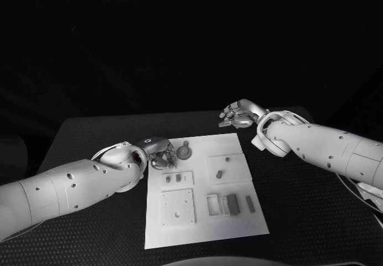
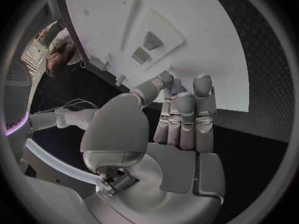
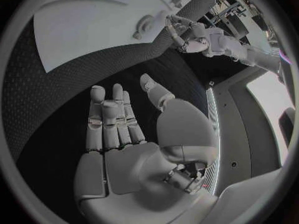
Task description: Assemble the parts on the task board
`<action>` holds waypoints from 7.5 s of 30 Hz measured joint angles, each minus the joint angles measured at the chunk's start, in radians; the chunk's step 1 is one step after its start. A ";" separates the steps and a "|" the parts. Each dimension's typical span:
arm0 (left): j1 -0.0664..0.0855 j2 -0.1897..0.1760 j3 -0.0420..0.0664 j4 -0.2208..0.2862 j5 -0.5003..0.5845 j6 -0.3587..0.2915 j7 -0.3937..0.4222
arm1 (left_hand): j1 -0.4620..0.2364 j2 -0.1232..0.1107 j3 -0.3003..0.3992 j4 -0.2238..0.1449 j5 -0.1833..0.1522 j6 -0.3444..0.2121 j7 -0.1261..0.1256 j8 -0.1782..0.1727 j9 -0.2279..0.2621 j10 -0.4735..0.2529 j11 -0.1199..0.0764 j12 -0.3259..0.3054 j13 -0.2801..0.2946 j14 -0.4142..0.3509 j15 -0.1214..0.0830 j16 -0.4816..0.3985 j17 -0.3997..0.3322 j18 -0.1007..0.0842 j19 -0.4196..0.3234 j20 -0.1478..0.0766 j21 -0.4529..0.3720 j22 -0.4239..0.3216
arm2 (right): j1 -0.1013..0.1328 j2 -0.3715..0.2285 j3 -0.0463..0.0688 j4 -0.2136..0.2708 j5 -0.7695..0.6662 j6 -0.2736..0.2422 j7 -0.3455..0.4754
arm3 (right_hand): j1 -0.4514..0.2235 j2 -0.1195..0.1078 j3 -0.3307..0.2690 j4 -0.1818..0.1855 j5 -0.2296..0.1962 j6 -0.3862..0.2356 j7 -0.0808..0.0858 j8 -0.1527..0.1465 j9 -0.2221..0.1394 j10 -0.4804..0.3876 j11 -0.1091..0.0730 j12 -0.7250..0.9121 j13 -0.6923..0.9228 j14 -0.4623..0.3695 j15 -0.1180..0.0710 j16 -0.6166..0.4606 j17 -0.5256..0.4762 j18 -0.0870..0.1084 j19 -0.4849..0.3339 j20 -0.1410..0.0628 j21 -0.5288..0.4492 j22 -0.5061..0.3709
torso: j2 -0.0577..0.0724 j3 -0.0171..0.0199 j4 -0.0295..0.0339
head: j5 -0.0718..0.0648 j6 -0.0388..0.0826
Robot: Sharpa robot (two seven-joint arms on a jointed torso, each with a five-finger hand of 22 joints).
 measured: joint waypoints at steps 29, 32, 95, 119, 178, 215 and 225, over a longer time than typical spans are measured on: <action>-0.001 0.016 -0.016 -0.011 -0.001 0.014 0.006 | 0.003 0.001 0.000 0.001 -0.004 0.002 -0.002 -0.004 0.001 -0.002 -0.002 0.002 0.003 0.000 0.000 0.000 -0.002 0.000 -0.001 -0.001 0.000 0.000 | 0.000 0.002 0.000 0.000 0.000 0.003 0.000 | -0.004 0.004 0.000 0.000 0.000 0.001 0.001 0.000 0.000 0.004 0.001 -0.008 -0.002 0.002 0.002 0.000 -0.001 -0.001 0.000 0.000 0.000 0.000 | 0.000 0.0001 -0.0003 | -0.002 -0.009; -0.001 0.018 -0.016 -0.014 -0.001 0.015 0.009 | 0.004 0.002 0.000 0.001 -0.004 0.002 -0.002 -0.005 0.001 -0.002 -0.002 0.003 0.002 0.000 0.000 0.000 -0.002 0.000 -0.001 -0.001 0.000 0.000 | 0.000 0.002 0.000 0.000 0.000 0.003 0.000 | -0.004 0.004 0.000 0.000 0.000 0.001 0.001 0.000 0.000 0.004 0.001 -0.008 -0.002 0.002 0.002 0.000 -0.001 -0.002 0.000 0.000 0.000 0.000 | 0.000 0.0001 -0.0003 | -0.003 -0.009; -0.002 0.017 -0.052 -0.039 0.042 -0.009 0.019 | 0.010 -0.020 -0.001 -0.001 -0.004 -0.136 0.046 -0.054 -0.030 -0.070 0.027 -0.008 -0.016 -0.020 0.023 0.004 -0.010 0.003 -0.028 0.016 0.004 0.001 | 0.000 -0.006 0.000 0.001 0.000 0.009 -0.001 | -0.004 0.004 0.000 0.000 0.000 -0.001 0.000 0.000 -0.001 0.006 0.001 -0.024 -0.008 -0.003 0.003 -0.001 -0.003 0.001 0.000 0.000 0.000 0.001 | 0.000 0.0001 0.0001 | -0.010 -0.006; 0.005 -0.072 -0.018 -0.111 0.428 -0.055 0.057 | -0.018 -0.050 0.012 0.006 -0.004 -0.139 0.053 -0.027 -0.024 -0.106 0.057 -0.003 -0.010 -0.242 0.065 -0.274 -0.144 0.036 -0.272 0.078 -0.217 -0.089 | -0.021 -0.097 -0.008 0.094 -0.252 0.061 -0.017 | 0.127 0.003 0.014 -0.008 0.000 0.042 -0.010 0.020 0.006 0.066 -0.001 -0.112 -0.063 0.008 0.001 0.008 -0.017 0.000 0.009 -0.002 0.000 0.000 | 0.000 0.0001 0.0010 | -0.025 0.018; 0.045 -0.116 -0.009 -0.027 1.050 -0.026 0.198 | -0.052 -0.031 -0.038 0.009 -0.004 -0.161 0.060 0.000 -0.019 -0.155 0.088 -0.003 -0.024 -0.280 0.141 -0.608 -0.157 0.003 -0.334 0.133 -0.403 -0.241 | -0.106 -0.076 -0.042 0.178 -0.765 0.099 -0.137 | 0.132 0.036 0.159 -0.007 0.000 0.180 -0.066 0.070 0.015 0.275 -0.042 -0.260 -0.141 0.140 -0.043 0.003 -0.037 0.000 0.104 -0.032 -0.004 0.000 | 0.000 -0.0006 0.0003 | -0.018 -0.002; 0.045 -0.114 -0.009 -0.029 1.052 -0.027 0.196 | -0.052 -0.031 -0.039 0.010 -0.004 -0.167 0.061 0.000 -0.022 -0.166 0.091 -0.003 -0.027 -0.280 0.141 -0.620 -0.142 0.003 -0.331 0.137 -0.407 -0.245 | -0.117 -0.094 -0.045 0.227 -0.874 0.079 -0.207 | 0.129 0.032 0.167 -0.004 -0.001 0.202 -0.073 0.076 0.022 0.307 -0.053 -0.261 -0.136 0.157 -0.050 0.003 -0.035 0.000 0.117 -0.038 -0.004 0.000 | 0.000 -0.0013 0.0003 | -0.025 -0.003; 0.045 -0.114 -0.009 -0.031 1.052 -0.026 0.196 | -0.052 -0.031 -0.041 0.012 -0.004 -0.167 0.062 0.000 -0.022 -0.166 0.091 -0.003 -0.027 -0.280 0.141 -0.620 -0.140 0.003 -0.331 0.137 -0.407 -0.246 | -0.107 -0.111 -0.039 0.253 -0.859 0.080 -0.205 | 0.129 0.032 0.170 -0.007 -0.004 0.203 -0.074 0.082 0.022 0.311 -0.053 -0.260 -0.136 0.160 -0.049 0.003 -0.034 0.000 0.122 -0.036 -0.004 0.001 | 0.000 -0.0012 0.0002 | -0.026 0.000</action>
